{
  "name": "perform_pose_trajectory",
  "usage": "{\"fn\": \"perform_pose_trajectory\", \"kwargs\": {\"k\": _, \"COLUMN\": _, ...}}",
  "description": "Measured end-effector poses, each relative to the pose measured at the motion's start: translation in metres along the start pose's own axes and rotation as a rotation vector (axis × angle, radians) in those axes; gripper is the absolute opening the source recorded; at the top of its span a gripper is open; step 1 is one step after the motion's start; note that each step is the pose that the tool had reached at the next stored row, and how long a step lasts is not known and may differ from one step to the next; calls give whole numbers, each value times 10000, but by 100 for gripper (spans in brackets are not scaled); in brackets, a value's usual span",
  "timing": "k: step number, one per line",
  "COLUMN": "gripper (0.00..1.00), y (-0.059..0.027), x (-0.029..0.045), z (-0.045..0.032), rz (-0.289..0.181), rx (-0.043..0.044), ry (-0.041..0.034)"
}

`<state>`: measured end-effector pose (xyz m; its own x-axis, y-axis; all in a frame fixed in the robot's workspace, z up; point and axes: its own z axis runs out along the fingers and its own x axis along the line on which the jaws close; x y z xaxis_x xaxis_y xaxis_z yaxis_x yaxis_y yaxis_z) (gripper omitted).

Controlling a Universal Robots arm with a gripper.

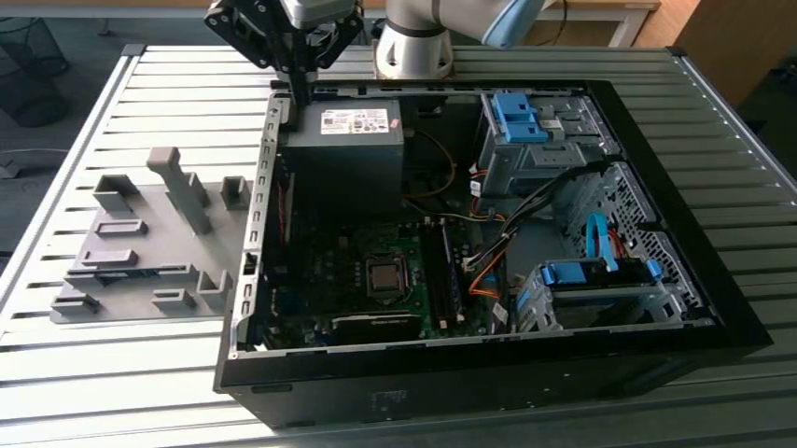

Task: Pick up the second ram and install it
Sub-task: 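Reach for the second ram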

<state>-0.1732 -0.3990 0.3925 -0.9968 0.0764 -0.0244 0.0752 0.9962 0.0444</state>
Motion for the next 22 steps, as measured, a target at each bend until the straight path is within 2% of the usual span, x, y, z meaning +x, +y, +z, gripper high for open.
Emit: {"fn": "perform_pose_trajectory", "kwargs": {"k": 22, "gripper": 11, "y": -15, "x": 195, "z": 4, "rz": -2, "rx": 1, "ry": 9}}
